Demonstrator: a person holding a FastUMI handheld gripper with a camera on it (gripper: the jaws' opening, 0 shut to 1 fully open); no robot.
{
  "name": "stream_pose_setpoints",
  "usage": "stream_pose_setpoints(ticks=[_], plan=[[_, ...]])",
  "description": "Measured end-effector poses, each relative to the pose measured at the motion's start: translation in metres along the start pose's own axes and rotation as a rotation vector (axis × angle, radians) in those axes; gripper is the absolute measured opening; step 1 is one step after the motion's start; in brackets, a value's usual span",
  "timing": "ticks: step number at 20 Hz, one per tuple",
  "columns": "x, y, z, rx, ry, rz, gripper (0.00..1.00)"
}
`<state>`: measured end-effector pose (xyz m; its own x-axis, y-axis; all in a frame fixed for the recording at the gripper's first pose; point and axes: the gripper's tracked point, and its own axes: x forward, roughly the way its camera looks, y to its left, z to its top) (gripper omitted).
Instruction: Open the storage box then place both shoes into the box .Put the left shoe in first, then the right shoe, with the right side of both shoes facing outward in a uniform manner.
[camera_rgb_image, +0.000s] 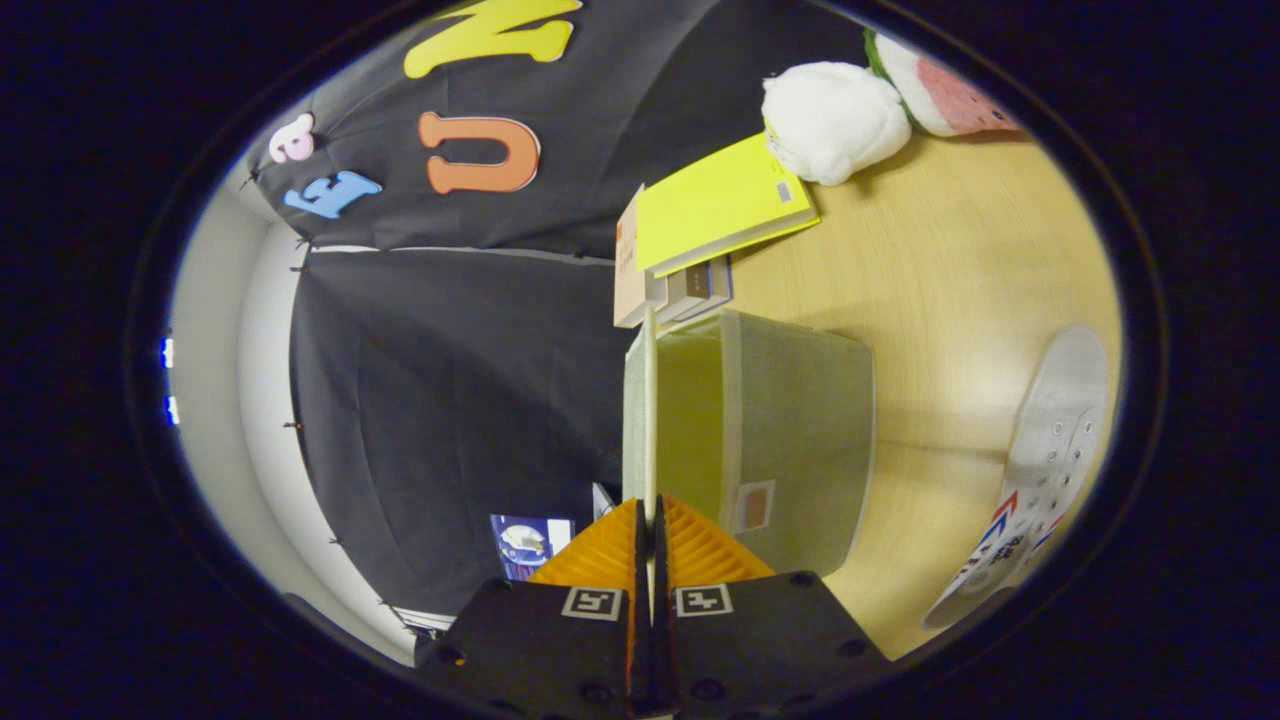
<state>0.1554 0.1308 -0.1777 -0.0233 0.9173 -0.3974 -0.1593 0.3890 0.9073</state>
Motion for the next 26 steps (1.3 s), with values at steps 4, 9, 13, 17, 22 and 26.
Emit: stream_pose_setpoints(ticks=[4, 9, 13, 17, 22, 26], plan=[[0.017, 0.043, -0.009, -0.012, -0.013, -0.034, 0.06], [0.059, 0.111, -0.005, -0.083, -0.064, -0.027, 0.07], [0.113, 0.157, -0.012, -0.134, -0.039, -0.015, 0.11], [0.18, 0.184, -0.03, -0.172, 0.053, -0.033, 0.14], [0.22, 0.19, -0.048, -0.271, 0.139, -0.099, 0.8], [0.223, 0.18, -0.048, -0.257, 0.097, -0.141, 1.0]])
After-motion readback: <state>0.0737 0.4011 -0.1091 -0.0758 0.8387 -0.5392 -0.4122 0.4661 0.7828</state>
